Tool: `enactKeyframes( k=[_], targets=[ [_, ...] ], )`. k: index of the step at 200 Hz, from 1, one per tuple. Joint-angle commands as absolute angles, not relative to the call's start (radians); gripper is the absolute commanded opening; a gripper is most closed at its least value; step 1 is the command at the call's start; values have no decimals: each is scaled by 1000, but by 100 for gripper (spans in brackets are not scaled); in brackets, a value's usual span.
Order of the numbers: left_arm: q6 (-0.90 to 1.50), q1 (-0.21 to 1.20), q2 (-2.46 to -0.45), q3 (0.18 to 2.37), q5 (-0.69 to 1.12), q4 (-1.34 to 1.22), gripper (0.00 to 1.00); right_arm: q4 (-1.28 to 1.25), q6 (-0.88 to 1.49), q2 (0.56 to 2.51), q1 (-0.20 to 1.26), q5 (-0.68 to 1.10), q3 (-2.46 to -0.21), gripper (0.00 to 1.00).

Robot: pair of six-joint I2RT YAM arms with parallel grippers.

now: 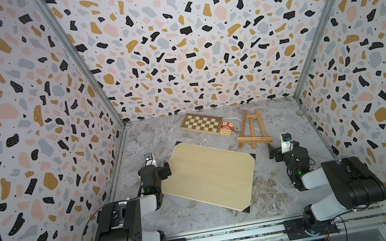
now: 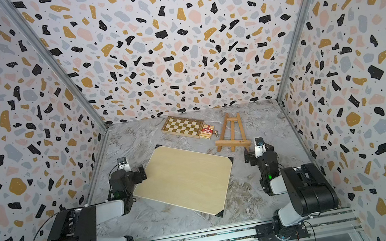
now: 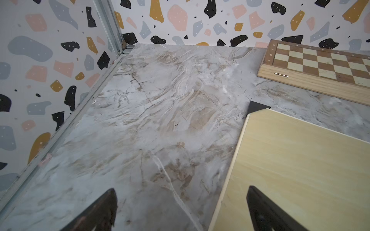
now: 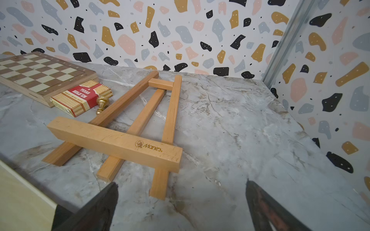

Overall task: Assemble the easel
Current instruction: Pick up the easel at the center of the board.

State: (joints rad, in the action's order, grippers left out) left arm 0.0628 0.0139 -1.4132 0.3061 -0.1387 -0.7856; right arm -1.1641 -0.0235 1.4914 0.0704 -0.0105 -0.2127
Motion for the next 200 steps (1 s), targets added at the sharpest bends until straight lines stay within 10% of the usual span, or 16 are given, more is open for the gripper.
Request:
enactKeyframes(
  k=[1,200],
  targets=[
    [54,17,-1407,325,-142,-804,99,-1183,-17,1479,72,-2,-228,100],
    [49,17,-1329,343,-118,-715,99,-1118,-11,1435,73,-17,-246,100]
  ],
)
